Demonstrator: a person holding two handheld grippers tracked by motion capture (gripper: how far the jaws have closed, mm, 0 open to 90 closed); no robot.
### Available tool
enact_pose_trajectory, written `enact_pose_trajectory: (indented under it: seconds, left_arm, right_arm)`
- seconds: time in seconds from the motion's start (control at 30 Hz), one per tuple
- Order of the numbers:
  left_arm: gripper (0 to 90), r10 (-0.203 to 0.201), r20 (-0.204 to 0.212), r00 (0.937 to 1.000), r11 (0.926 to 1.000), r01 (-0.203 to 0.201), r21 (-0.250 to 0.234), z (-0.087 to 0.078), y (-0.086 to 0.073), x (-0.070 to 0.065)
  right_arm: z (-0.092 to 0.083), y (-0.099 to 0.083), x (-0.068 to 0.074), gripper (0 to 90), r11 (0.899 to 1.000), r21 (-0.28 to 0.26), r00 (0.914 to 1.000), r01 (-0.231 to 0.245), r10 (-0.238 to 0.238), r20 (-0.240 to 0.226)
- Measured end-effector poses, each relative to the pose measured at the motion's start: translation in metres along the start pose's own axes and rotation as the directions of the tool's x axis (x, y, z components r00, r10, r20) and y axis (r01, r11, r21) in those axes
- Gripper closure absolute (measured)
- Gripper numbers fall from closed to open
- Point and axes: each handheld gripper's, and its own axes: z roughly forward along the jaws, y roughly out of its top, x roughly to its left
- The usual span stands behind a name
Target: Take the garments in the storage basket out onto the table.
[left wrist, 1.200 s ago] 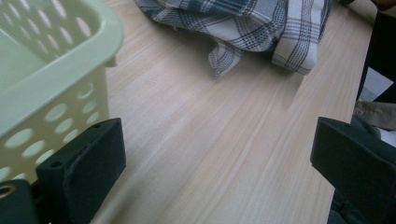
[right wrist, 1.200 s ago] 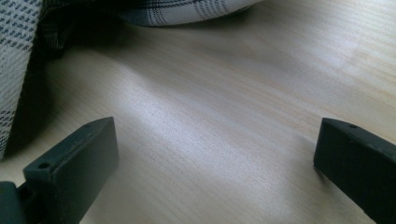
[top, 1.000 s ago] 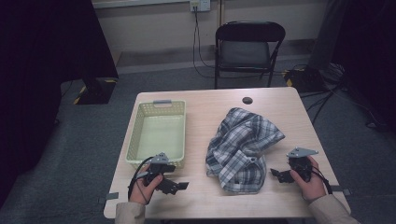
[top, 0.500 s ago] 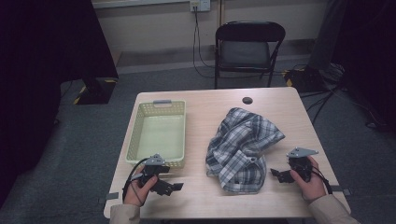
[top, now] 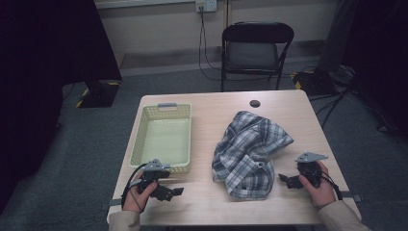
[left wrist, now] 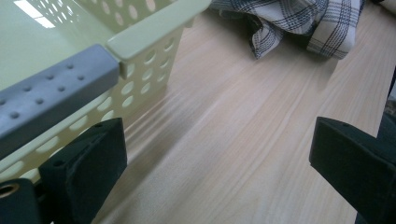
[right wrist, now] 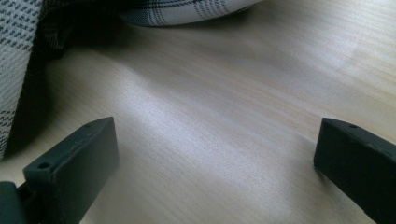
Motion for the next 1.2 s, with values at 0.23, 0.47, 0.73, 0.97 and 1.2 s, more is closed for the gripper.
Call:
enact_pose_trajectory:
  seconds: [0.23,0.47,0.73,0.97,1.2]
  left_arm:
    - [2.9,-0.011,-0.008,0.9999,0.9999,0.011,0.002,-0.003,-0.005,0.005]
    - [2.9,-0.014,-0.034,0.9993,0.9999,0.013,-0.006,-0.007,-0.009,0.009]
    - [2.9,-0.020,-0.060,0.9980,0.9998,0.020,-0.003,-0.013,-0.015,0.014]
    - [2.8,-0.009,-0.081,0.9967,1.0000,0.008,-0.004,-0.017,-0.019,0.015]
    - [2.8,-0.006,-0.098,0.9952,1.0000,0.007,0.003,-0.021,-0.025,0.020]
  right_arm:
    - [0.000,0.000,0.000,0.0,1.000,0.000,1.0000,0.000,0.000,0.000]
    - [0.000,0.000,0.000,0.0,1.000,0.000,1.0000,0.000,0.000,0.000]
    - [0.000,0.000,0.000,0.0,1.000,0.000,1.0000,0.000,0.000,0.000]
    - [0.000,0.000,0.000,0.0,1.000,0.000,1.0000,0.000,0.000,0.000]
    - [0.000,0.000,0.000,0.0,1.000,0.000,1.0000,0.000,0.000,0.000]
